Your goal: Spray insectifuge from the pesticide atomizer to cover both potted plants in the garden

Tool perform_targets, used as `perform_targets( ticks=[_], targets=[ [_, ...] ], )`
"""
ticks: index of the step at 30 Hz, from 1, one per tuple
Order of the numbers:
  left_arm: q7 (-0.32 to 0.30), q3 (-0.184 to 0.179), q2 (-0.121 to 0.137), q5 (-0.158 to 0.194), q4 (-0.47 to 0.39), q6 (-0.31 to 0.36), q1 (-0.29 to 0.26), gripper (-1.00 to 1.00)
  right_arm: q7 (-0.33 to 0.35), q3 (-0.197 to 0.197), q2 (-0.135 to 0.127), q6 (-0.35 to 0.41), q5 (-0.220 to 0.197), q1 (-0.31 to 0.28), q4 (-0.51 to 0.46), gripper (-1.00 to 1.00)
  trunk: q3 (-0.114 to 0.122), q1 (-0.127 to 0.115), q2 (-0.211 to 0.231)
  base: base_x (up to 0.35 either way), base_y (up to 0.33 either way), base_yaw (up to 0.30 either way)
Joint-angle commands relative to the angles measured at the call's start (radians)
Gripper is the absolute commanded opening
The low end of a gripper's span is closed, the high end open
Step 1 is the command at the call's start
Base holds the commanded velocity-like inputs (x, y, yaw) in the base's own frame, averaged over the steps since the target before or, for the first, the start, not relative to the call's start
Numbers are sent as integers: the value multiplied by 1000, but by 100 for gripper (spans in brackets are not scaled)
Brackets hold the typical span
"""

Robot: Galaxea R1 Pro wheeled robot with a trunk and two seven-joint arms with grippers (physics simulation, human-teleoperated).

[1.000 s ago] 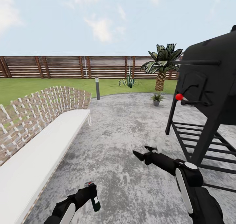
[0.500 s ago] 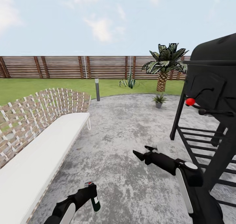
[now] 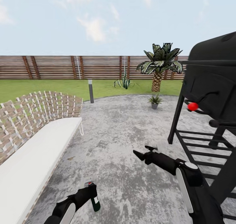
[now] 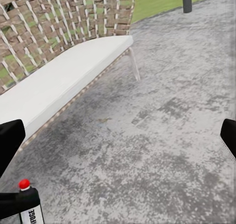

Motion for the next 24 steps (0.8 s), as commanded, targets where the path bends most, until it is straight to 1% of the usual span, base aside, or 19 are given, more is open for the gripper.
perform_targets(
  ticks=[1, 13, 24],
  targets=[
    [0, -1, 1, 4, -1, 4, 0, -100, 4, -2, 1, 8, -3, -1, -1, 100, -1, 0, 0, 339, 0, -5],
    [0, -1, 1, 3, -1, 3, 0, -100, 5, 3, 1, 7, -3, 0, -1, 100, -1, 0, 0, 339, 0, -1],
    [0, -1, 1, 3, 4, 3, -1, -100, 4, -1, -1, 6, -2, -3, 0, 100, -1, 0, 0, 339, 0, 0]
  ],
)
